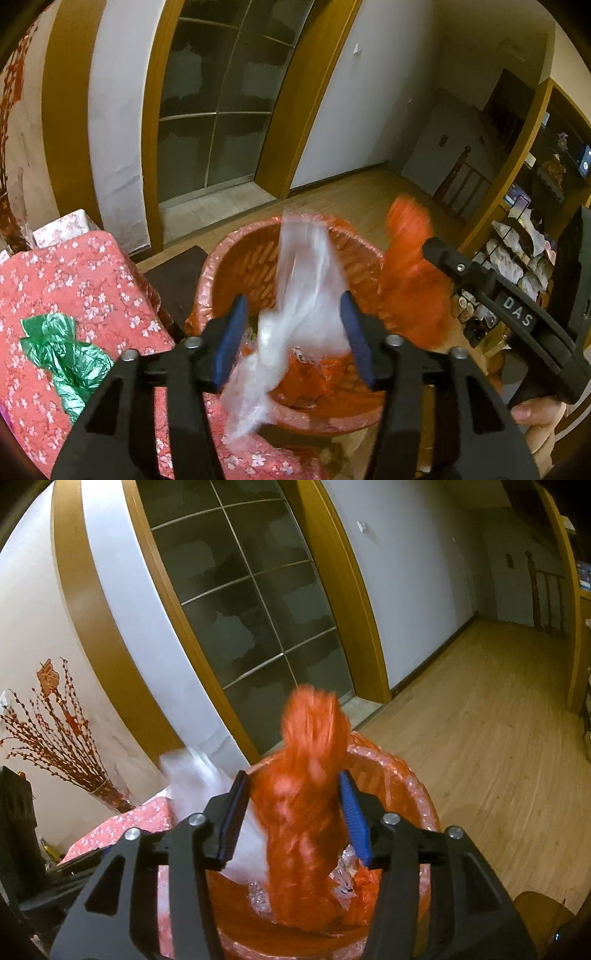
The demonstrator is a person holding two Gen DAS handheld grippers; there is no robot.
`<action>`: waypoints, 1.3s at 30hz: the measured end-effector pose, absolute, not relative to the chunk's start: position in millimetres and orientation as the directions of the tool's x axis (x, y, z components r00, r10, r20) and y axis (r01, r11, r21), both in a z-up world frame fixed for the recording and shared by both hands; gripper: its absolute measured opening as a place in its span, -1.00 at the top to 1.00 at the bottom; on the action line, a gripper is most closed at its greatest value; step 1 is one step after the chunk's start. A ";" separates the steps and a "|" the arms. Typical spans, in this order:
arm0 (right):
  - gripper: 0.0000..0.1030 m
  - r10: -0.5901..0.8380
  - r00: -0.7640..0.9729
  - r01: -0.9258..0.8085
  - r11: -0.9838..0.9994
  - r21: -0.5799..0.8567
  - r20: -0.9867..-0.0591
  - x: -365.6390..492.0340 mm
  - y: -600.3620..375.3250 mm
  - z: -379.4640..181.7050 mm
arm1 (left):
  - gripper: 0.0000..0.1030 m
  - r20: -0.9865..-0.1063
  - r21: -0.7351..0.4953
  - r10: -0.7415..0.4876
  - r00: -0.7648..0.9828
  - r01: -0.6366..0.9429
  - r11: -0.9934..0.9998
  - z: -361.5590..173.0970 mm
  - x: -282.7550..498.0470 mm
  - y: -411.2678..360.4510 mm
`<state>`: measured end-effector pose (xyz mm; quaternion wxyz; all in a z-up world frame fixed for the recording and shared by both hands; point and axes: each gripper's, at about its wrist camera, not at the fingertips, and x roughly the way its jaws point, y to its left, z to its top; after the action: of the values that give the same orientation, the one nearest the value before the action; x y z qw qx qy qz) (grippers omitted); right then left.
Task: Collect trash
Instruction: 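Move both open tools back toward the table, then close the left tool on the purple plastic bag and lift it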
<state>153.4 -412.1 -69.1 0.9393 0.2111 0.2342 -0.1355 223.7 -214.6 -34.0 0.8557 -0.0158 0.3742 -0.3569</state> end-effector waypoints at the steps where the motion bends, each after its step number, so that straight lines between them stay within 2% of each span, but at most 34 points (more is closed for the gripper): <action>1: -0.06 -0.161 0.852 0.359 0.873 0.331 -0.499 151.6 -412.3 -70.3 | -0.09 -0.633 -0.289 -0.616 0.468 0.595 0.750 -35.3 223.7 -212.8; 4: -0.13 -0.181 0.845 0.375 0.871 0.316 -0.504 147.2 -412.3 -72.4 | -0.11 -0.643 -0.282 -0.595 0.483 0.572 0.770 -37.4 224.1 -202.0; 7: -0.21 -0.199 0.841 0.387 0.871 0.302 -0.503 142.6 -409.3 -72.9 | -0.24 -0.644 -0.261 -0.559 0.522 0.537 0.803 -36.9 221.9 -182.9; 11: -0.46 -0.228 0.836 0.396 0.880 0.261 -0.499 138.9 -395.3 -71.4 | -0.42 -0.650 -0.202 -0.491 0.580 0.491 0.847 -37.1 214.2 -156.5; 15: -0.63 -0.220 0.839 0.360 0.911 0.204 -0.498 140.5 -370.8 -70.3 | -0.65 -0.650 -0.143 -0.414 0.637 0.433 0.890 -40.4 203.6 -116.6; 18: -0.75 -0.190 0.847 0.311 0.935 0.172 -0.497 143.0 -348.7 -70.1 | -0.78 -0.649 -0.101 -0.340 0.681 0.366 0.925 -43.2 199.5 -80.5; 20: -0.83 -0.171 0.852 0.279 0.948 0.153 -0.495 145.1 -333.7 -70.5 | -0.79 -0.651 -0.086 -0.293 0.701 0.314 0.945 -45.7 198.4 -55.7; 28: -0.86 -0.056 0.847 0.130 0.986 0.104 -0.529 164.1 -267.0 -80.0 | -0.80 -0.668 -0.002 -0.054 0.742 0.071 0.997 -57.9 196.0 58.4; 32: -0.86 -0.005 0.837 0.068 0.993 0.096 -0.547 170.3 -234.9 -86.0 | -0.81 -0.664 -0.002 0.003 0.748 -0.006 1.000 -62.4 196.5 99.5; 34: -0.86 0.022 0.830 0.043 0.994 0.103 -0.557 171.9 -223.5 -88.7 | -0.82 -0.688 0.010 0.026 0.725 -0.026 1.000 -69.7 200.1 110.7; 39: -0.86 0.053 0.818 -0.002 0.996 0.089 -0.573 171.8 -202.6 -91.9 | -0.82 -0.738 -0.012 0.012 0.674 -0.031 0.999 -90.7 210.0 123.8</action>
<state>171.8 -202.6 -91.9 0.9525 0.0420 0.3013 0.0146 210.0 123.8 -90.7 0.9149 -0.0118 0.4035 0.0116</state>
